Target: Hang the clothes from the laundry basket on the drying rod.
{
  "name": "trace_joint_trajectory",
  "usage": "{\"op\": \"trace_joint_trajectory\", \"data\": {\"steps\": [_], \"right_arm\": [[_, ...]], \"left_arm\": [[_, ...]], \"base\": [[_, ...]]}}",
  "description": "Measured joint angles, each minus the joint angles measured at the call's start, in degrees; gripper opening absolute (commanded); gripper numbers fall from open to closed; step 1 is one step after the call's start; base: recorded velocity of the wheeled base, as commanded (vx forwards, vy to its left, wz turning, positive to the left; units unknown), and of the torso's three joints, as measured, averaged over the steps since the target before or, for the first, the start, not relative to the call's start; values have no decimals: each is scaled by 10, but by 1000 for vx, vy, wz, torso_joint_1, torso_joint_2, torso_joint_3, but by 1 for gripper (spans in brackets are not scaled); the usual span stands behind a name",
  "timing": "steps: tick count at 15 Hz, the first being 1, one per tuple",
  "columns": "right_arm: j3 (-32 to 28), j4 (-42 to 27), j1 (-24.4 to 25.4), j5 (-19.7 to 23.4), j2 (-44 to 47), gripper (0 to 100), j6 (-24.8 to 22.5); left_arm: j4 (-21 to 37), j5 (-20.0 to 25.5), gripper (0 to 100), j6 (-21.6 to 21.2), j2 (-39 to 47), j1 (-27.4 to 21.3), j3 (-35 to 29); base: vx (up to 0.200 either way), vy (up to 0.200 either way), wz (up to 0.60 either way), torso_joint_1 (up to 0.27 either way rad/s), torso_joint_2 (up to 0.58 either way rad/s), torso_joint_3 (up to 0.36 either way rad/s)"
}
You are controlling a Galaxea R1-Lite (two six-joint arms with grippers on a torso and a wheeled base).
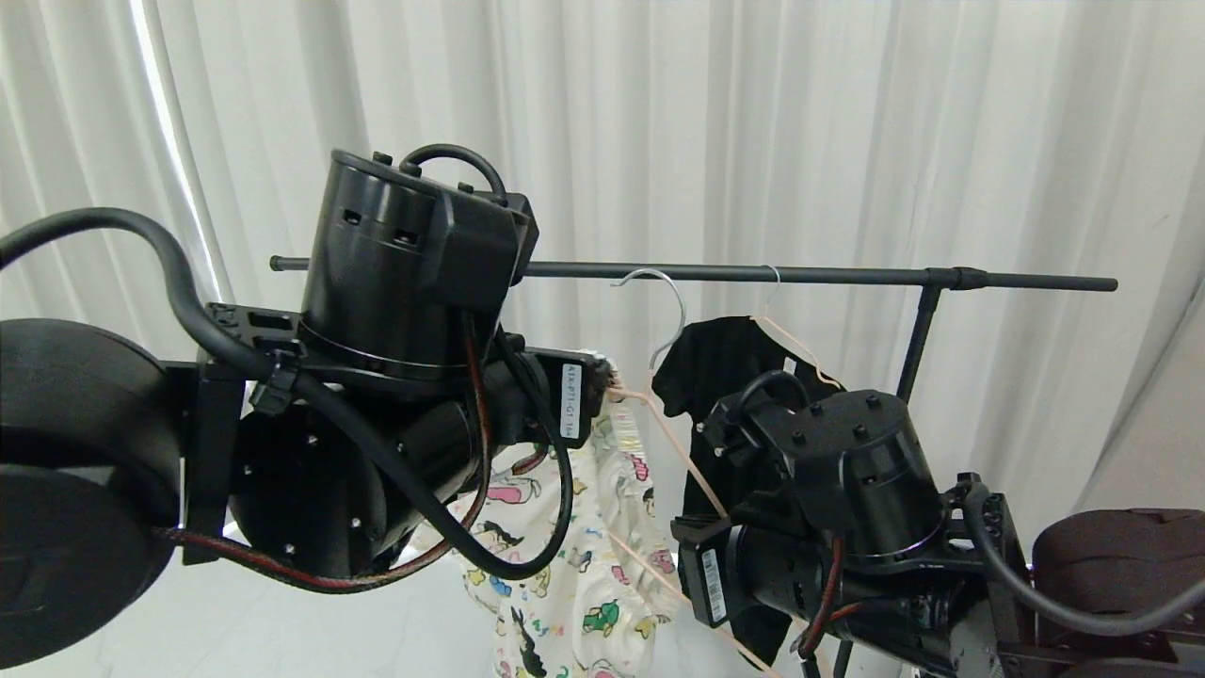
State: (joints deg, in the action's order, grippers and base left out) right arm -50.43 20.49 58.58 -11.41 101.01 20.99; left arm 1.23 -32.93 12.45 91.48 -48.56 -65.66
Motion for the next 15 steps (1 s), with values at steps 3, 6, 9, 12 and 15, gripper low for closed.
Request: {"op": "trace_joint_trajectory", "data": {"steps": [3, 6, 9, 12, 15], "right_arm": [[0, 26, 0, -4, 0, 0, 0], [4, 38, -5, -26, 0, 0, 0], [13, 53, -22, -36, -3, 0, -8], [41, 55, -46, -30, -24, 0, -38], [85, 61, -60, -6, -61, 0, -65]], "left_arm": [[-2, 17, 100, 2, -9, -28, -10], [-22, 18, 100, 1, -13, -37, -11], [-23, 20, 100, -16, -40, -38, 34], [-24, 61, 100, -40, -108, -29, 122], [-24, 196, 100, -140, -186, 51, 208]], "base": [[0, 0, 0, 0, 0, 0], [0, 0, 0, 0, 0, 0], [0, 0, 0, 0, 0, 0], [0, 0, 0, 0, 0, 0], [0, 0, 0, 0, 0, 0]]}}
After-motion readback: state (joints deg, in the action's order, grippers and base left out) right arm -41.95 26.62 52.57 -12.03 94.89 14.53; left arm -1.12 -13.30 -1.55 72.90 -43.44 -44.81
